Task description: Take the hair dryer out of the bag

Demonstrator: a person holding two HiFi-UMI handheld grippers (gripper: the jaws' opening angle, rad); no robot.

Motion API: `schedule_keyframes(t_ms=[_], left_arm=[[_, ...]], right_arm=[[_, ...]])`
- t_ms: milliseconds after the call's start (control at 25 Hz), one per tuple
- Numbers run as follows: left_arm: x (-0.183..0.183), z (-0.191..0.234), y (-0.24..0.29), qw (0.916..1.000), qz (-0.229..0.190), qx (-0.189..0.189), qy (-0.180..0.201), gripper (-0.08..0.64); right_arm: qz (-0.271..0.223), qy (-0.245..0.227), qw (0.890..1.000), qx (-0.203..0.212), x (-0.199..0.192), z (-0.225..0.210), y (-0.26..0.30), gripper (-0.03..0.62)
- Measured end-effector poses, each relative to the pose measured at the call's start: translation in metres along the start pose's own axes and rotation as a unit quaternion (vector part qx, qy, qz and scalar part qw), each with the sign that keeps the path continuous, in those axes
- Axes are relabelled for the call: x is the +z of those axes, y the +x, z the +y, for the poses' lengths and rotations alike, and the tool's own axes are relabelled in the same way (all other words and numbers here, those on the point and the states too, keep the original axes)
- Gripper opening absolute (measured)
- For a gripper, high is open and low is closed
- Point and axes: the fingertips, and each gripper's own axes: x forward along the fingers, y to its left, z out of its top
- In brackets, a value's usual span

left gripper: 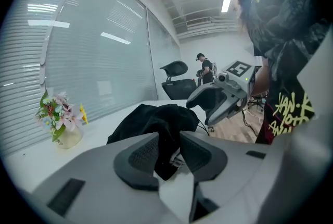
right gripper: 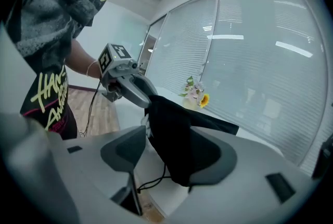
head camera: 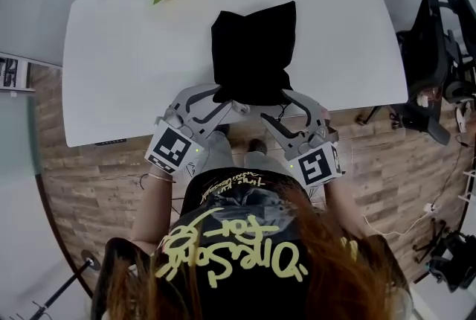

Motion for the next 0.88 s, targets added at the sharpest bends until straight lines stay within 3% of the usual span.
schedule_keyframes(t_ms=[120,280,480,720,880], left_arm=[[0.003,0.004,0.001,0.9999,-0.009,-0.011,-0.010,0.109],[0.002,0.013,0.001,0.9999,-0.006,-0.014,-0.004,0.089],[0.001,0.030,0.000,0.9998,-0.005,-0.016,-0.010,0.069],[0.005,0.039,0.009,0.9992,-0.009,-0.040,0.002,0.067],[0.004,0.053,0.015,0.9994,-0.001,-0.034,-0.006,0.067]], right_arm=[[0.024,-0.005,0.999,-0.025,-0.009,-0.006,0.007,0.247],[-0.001,0.009,0.999,-0.037,-0.001,-0.013,0.012,0.236],[-0.015,0.030,0.996,-0.086,0.006,-0.033,0.014,0.084],[-0.014,0.061,0.990,-0.128,0.011,-0.052,0.017,0.031],[-0.010,0.060,0.988,-0.140,0.017,-0.062,0.023,0.026]])
